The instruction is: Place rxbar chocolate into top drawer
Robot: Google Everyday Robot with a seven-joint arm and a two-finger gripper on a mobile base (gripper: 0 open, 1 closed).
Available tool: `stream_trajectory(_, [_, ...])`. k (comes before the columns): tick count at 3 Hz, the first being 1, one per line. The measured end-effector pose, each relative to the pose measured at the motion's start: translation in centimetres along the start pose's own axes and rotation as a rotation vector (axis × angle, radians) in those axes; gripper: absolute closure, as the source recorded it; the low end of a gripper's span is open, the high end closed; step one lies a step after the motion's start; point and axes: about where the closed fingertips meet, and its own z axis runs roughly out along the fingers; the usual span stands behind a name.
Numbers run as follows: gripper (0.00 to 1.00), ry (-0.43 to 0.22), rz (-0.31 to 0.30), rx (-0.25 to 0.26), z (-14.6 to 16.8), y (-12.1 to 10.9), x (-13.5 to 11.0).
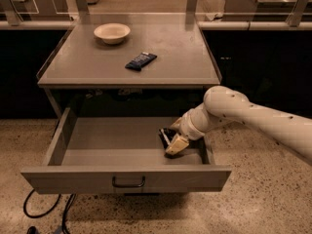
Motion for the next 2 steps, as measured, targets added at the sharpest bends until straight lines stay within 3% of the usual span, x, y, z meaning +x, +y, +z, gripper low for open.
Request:
stream_trajectory(1, [0.0,0.0,0.0,-0.001,0.03,0.02,0.0])
stream_trajectory(2, [0.0,0.0,0.0,-0.001,0.03,0.02,0.0])
